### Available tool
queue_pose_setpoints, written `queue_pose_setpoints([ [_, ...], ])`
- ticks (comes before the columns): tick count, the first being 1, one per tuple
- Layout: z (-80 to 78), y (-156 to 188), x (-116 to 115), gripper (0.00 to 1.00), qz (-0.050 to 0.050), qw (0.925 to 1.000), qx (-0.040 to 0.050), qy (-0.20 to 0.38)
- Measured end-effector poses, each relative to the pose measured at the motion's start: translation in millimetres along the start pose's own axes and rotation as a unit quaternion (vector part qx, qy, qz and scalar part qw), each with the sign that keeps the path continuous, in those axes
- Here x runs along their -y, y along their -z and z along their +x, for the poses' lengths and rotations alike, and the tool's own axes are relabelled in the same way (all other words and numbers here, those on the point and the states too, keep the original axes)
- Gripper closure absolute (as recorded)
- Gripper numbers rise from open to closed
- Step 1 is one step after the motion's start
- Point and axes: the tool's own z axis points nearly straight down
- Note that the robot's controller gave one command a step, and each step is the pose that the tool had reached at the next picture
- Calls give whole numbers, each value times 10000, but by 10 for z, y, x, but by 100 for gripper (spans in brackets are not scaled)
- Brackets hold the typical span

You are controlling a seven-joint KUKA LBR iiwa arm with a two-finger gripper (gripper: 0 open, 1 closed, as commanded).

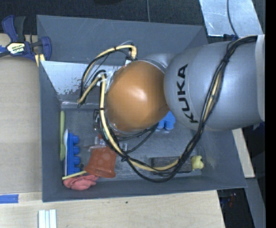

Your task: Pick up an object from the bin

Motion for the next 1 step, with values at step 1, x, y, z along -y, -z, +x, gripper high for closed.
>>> queue_pose_setpoints([
  [1, -16, 404, 41, 100, 30, 10000, 25, -10],
])
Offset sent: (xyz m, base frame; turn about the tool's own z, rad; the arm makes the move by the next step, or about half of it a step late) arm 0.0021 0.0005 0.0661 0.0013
